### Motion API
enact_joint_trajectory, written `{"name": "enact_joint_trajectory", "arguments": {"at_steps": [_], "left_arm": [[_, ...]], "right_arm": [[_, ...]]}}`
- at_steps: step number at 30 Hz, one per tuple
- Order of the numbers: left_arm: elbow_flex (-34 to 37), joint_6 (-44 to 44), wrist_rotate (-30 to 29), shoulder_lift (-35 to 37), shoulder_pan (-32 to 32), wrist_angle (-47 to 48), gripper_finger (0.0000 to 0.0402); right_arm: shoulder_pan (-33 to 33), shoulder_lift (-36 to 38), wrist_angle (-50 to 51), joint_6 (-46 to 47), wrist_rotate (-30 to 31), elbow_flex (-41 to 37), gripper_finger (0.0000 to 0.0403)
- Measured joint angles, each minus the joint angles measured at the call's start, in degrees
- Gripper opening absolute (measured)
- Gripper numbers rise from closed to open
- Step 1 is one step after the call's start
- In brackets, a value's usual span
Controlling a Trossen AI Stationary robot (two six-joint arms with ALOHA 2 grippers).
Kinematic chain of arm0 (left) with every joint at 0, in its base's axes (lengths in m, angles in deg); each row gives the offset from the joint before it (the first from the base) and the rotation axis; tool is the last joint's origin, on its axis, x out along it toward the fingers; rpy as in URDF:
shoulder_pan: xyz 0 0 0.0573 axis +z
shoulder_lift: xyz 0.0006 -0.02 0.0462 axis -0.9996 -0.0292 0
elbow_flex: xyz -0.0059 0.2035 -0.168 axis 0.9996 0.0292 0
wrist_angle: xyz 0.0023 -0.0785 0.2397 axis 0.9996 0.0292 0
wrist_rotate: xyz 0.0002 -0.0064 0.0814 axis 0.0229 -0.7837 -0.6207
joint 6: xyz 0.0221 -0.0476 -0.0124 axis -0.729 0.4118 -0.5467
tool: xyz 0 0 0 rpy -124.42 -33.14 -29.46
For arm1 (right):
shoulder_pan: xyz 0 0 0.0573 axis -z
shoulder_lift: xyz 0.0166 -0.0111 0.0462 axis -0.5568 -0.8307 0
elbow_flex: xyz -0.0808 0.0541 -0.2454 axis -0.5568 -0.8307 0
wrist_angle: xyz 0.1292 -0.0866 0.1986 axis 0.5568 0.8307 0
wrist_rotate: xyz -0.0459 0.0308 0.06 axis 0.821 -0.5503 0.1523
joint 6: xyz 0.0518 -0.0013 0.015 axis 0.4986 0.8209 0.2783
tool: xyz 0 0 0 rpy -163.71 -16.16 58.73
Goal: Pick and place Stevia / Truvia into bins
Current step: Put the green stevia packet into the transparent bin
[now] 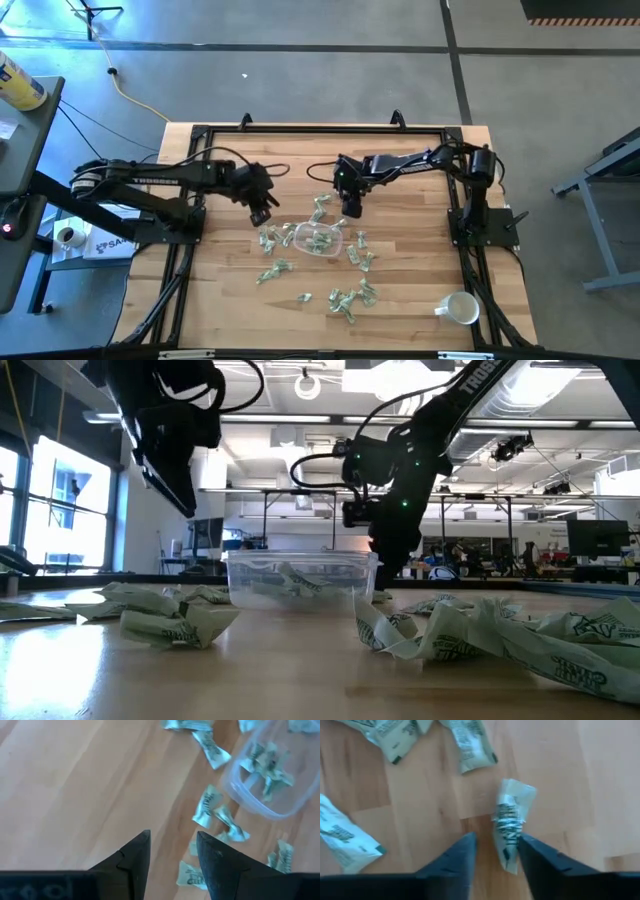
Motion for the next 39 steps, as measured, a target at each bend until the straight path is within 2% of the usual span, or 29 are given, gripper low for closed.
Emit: {"name": "enact_joint_trajectory", "arguments": {"at_steps": [4, 5, 9, 13, 16, 22, 24, 27, 32, 35, 39], "left_arm": [[0.15, -0.06, 0.07, -0.01, 2.48, -0.42, 0.0193], [0.15, -0.06, 0.07, 0.00, 2.88, -0.56, 0.0193], [0.15, 0.12, 0.48, 0.00, 3.47, -0.42, 0.0193], [0.15, 0.95, 3.52, -0.02, 3.47, 0.29, 0.0193], [0.15, 2.42, 4.96, -0.02, 3.47, 2.28, 0.0193], [0.15, 10.35, 5.19, -0.02, 3.45, 10.24, 0.0193], [0.17, 15.59, 5.39, -0.03, 3.44, 12.92, 0.0193], [1.67, 23.23, 7.54, -0.03, 3.05, 13.88, 0.0193], [4.09, 34.81, 8.77, -0.42, -3.00, 8.81, 0.0193], [4.56, 44.04, 6.14, -0.48, -7.88, 5.39, 0.0193], [4.52, 56.16, 0.91, -2.39, -14.27, 4.65, 0.0193]], "right_arm": [[-0.01, -0.02, 0.59, 5.18, -1.54, 0.00, 0.0027], [-0.04, 0.09, 0.57, 6.60, -2.24, 0.00, 0.0016], [-1.82, 1.91, 1.59, 11.31, -3.64, 0.69, 0.0025], [-5.57, 6.59, 0.85, 11.11, -5.07, 3.61, 0.0009], [-8.97, 8.02, 1.34, 9.63, -7.70, 5.52, 0.0012], [-13.92, 6.54, -1.16, 9.10, -16.16, 6.60, 0.0006], [-14.83, 5.18, -1.64, 9.86, -16.94, 6.51, 0.0008], [-15.62, 3.69, -2.54, 10.97, -16.86, 6.51, 0.0039], [-17.10, 2.86, -1.76, 10.92, -12.31, 6.51, 0.0147], [-18.14, 3.96, -0.29, 8.64, -8.17, 6.51, 0.0213], [-20.19, 6.83, 1.94, 6.66, 2.03, 6.51, 0.0277]]}}
